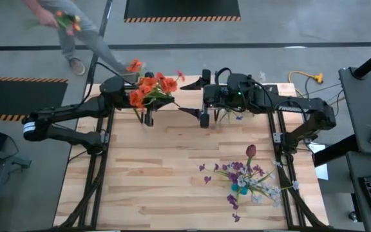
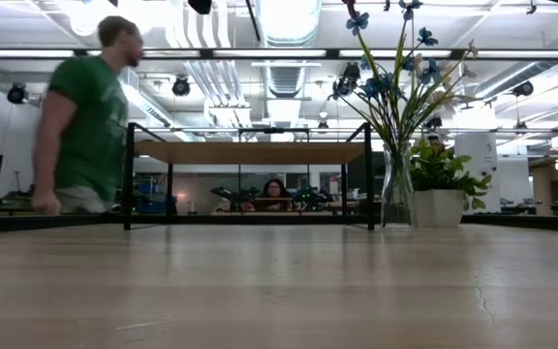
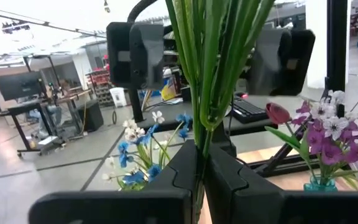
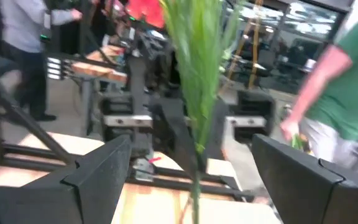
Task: Pick and place flowers into a vace then onto a shelf
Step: Adjust the orange flowers on the transparent flower vase
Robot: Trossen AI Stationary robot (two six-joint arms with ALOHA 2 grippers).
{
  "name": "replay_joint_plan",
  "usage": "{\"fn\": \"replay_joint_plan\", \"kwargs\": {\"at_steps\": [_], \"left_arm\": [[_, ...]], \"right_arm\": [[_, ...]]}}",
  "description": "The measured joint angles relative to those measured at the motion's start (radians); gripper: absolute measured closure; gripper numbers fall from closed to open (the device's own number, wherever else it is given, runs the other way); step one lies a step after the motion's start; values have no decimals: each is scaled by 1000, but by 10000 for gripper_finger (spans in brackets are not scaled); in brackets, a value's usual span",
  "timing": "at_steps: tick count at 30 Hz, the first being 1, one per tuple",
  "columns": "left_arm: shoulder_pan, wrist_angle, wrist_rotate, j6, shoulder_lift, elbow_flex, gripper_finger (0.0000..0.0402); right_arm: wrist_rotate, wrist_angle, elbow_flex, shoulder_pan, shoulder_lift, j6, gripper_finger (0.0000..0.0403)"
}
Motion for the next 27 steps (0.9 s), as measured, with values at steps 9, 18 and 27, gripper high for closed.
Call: {"fn": "replay_joint_plan", "kwargs": {"at_steps": [9,18,27], "left_arm": [[-3,3,68,-11,88,74,401],[-21,-60,122,5,187,197,401],[-24,-61,121,40,190,193,401]], "right_arm": [[-29,0,21,-1,0,4,76],[-29,-36,21,-12,-3,15,76],[-19,-36,21,-15,-4,14,114]]}}
